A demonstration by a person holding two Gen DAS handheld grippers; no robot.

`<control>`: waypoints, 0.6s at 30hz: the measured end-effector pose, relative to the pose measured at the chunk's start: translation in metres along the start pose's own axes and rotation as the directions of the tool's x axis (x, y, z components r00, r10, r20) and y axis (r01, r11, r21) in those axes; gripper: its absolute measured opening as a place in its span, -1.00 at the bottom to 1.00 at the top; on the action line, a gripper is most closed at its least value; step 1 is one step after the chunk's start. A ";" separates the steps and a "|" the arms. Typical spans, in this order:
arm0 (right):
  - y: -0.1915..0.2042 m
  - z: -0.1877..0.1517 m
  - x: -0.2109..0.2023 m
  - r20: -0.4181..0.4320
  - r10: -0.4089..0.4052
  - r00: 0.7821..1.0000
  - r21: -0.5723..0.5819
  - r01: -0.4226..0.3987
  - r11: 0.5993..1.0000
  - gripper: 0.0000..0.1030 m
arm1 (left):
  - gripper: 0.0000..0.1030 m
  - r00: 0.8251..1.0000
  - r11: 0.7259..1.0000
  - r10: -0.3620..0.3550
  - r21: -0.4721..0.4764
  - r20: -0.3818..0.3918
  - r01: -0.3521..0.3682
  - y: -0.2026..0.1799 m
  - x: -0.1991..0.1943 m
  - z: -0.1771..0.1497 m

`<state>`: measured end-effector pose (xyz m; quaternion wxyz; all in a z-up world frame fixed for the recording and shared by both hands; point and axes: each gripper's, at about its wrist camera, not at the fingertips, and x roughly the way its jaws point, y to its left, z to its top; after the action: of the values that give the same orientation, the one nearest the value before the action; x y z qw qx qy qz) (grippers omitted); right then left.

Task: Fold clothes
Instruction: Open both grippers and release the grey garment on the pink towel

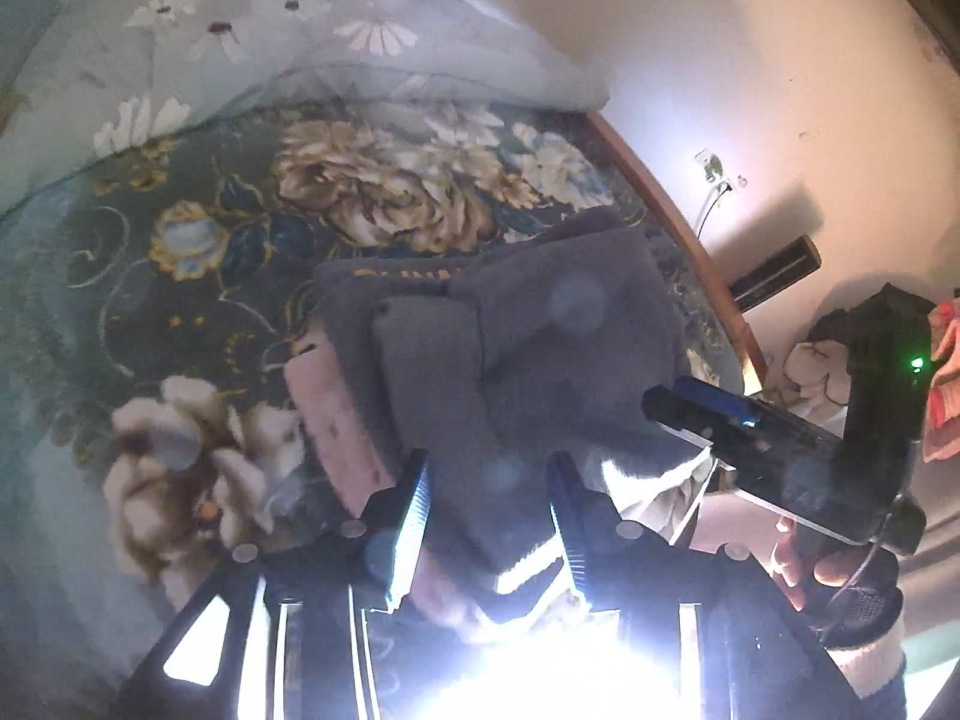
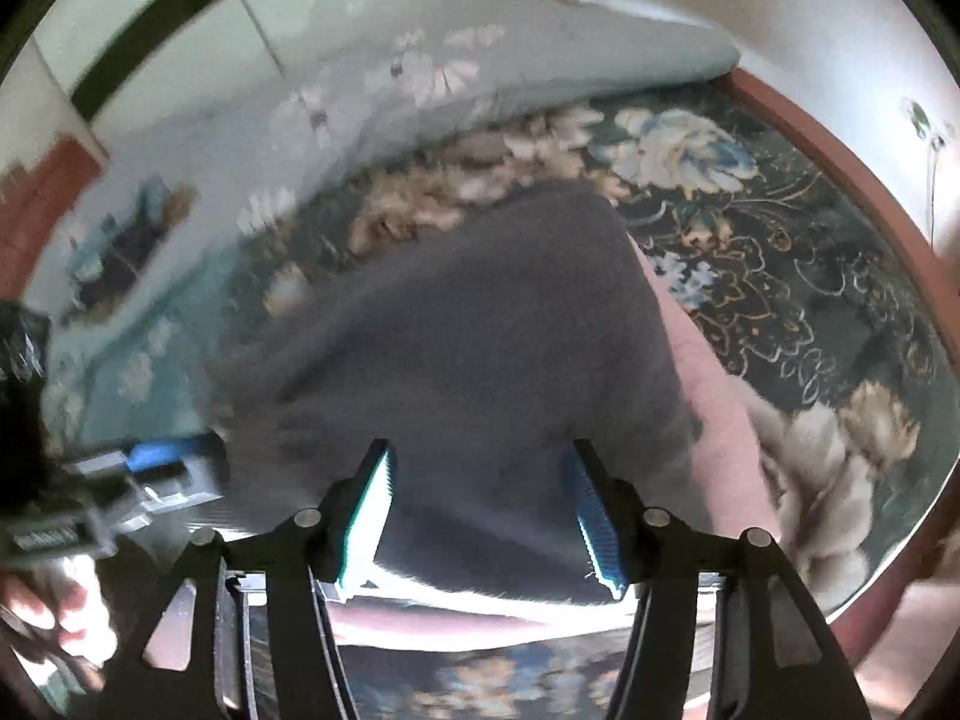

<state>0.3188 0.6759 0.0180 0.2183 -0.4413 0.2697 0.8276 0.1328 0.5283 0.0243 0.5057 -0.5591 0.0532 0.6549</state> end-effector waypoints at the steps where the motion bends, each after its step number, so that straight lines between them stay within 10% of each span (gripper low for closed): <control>1: 0.002 -0.008 -0.002 0.021 0.009 1.000 0.033 -0.009 0.999 0.16 | 0.03 1.000 1.000 0.008 -0.001 0.006 -0.008 0.000 -0.005 -0.009; 18: 0.071 -0.117 -0.001 0.016 0.016 1.000 0.185 -0.019 0.983 0.33 | 0.98 0.987 0.987 0.158 -0.038 0.004 -0.158 0.026 -0.031 -0.118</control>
<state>0.3490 0.5473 -0.0174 0.2530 -0.4107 0.3476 0.8040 0.1897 0.4216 -0.0080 0.4418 -0.5601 0.0833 0.6958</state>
